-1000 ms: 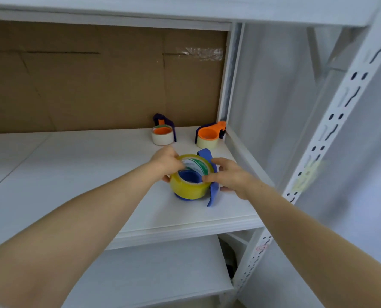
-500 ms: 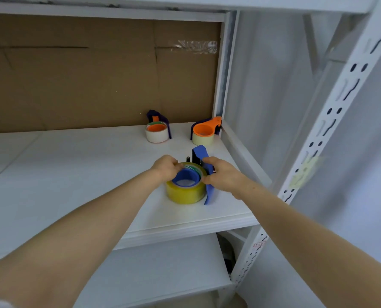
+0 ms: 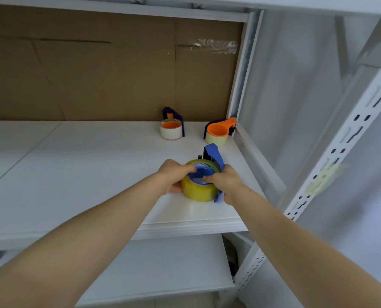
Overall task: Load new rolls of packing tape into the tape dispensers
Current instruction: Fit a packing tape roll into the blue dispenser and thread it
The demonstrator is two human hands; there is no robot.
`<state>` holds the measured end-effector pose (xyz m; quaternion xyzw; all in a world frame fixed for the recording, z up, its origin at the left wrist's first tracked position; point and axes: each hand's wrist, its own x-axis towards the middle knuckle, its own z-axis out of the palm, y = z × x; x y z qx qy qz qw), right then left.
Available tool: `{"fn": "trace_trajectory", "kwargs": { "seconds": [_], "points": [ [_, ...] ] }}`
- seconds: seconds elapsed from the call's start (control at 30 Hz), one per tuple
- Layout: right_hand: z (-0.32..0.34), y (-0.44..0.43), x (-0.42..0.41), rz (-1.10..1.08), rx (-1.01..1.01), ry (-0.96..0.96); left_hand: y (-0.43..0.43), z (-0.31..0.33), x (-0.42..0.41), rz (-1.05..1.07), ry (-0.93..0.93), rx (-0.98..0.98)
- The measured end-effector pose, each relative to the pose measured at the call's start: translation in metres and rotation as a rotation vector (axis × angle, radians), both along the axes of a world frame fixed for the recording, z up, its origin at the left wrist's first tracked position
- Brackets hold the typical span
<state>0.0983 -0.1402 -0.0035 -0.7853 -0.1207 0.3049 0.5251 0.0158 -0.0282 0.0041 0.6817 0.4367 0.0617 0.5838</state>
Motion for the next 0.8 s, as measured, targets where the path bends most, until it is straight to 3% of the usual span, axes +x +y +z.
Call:
{"fn": "trace_trajectory", "kwargs": {
  "seconds": [0.1,0.2,0.33,0.4,0.57,0.67,0.8],
  "points": [
    [-0.001,-0.007,0.009,-0.109,0.157,0.103,0.004,0.013,-0.005,0.073,-0.221,-0.189],
    [-0.004,-0.011,0.015,-0.198,0.396,0.322,0.004,0.027,-0.008,0.140,-0.438,-0.321],
    [-0.007,-0.006,0.007,-0.189,0.574,0.507,-0.003,0.026,-0.009,0.105,-0.290,-0.359],
    [-0.010,-0.003,0.002,-0.159,0.605,0.518,-0.011,0.024,-0.009,0.076,-0.288,-0.440],
    [-0.016,0.002,-0.006,-0.191,0.611,0.434,-0.021,0.024,-0.005,0.164,-0.306,-0.194],
    [-0.018,0.003,-0.010,-0.167,0.587,0.402,-0.024,0.031,-0.006,0.070,-0.329,-0.302],
    [-0.014,0.001,-0.013,-0.078,0.512,0.338,-0.024,0.028,-0.013,0.052,-0.536,-0.452]
  ]
}}
